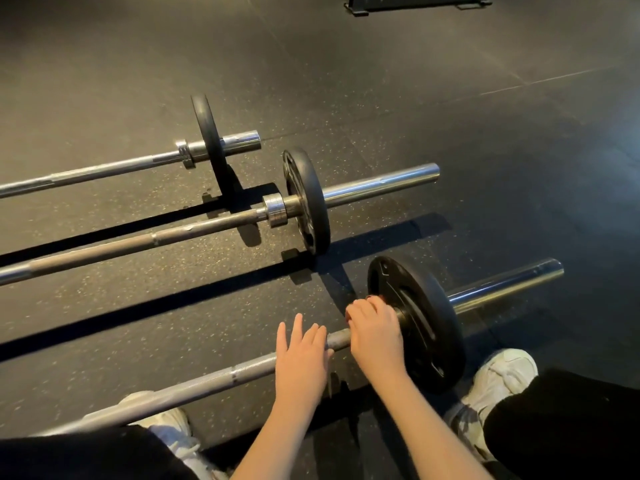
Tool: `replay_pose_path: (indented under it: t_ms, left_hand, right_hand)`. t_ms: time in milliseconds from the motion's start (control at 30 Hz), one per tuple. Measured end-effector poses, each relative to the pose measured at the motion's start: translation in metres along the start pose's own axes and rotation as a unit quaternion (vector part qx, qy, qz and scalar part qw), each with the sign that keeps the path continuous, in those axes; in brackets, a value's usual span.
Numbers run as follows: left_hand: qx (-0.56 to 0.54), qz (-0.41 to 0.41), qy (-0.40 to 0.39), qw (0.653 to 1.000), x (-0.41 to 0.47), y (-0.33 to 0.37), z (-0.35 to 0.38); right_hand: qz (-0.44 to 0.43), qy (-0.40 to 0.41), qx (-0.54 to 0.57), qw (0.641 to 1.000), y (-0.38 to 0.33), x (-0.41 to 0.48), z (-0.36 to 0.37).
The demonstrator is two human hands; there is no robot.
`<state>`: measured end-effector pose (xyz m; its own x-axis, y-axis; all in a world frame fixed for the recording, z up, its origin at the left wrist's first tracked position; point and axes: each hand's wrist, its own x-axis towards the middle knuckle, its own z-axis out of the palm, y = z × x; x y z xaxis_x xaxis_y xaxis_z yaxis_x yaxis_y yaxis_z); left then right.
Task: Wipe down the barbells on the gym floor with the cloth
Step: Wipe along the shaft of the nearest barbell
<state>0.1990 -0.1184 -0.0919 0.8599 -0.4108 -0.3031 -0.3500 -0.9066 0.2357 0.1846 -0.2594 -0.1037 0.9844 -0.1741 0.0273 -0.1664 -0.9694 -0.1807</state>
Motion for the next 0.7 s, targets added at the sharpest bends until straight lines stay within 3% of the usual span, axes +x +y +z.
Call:
replay_pose_path:
  t_ms: [67, 200, 300, 467, 567, 700]
  left_hand:
    - [-0.004, 0.004, 0.0, 1.0, -0.002, -0.006, -0.002]
    - [-0.045, -0.025, 0.002, 0.999, -0.012, -0.033, -0.004]
    - [-0.054, -0.057, -0.003, 0.997, -0.02, -0.064, -0.002]
    - [-0.04, -0.021, -0.015, 0.999, -0.037, -0.091, -0.001]
    - [-0.025, -0.001, -0.012, 1.0, -0.05, -0.108, -0.006]
    - [-0.005, 0.003, -0.032, 0.999, -0.061, -0.132, -0.008]
  right_hand:
    - [-0.002, -0.011, 0.01, 1.0, -0.001, 0.014, -0.004]
    - [0.097, 0.035, 0.109, 0.989, -0.017, 0.007, -0.002]
    - [0.032, -0.008, 0.099, 0.995, -0.052, -0.011, 0.014]
    - [-0.014, -0.026, 0.085, 0.996, -0.047, -0.018, 0.015]
    - [0.055, -0.001, 0.125, 0.991, -0.04, -0.017, 0.012]
    - [0.163, 0.06, 0.164, 0.971, -0.088, -0.026, 0.027]
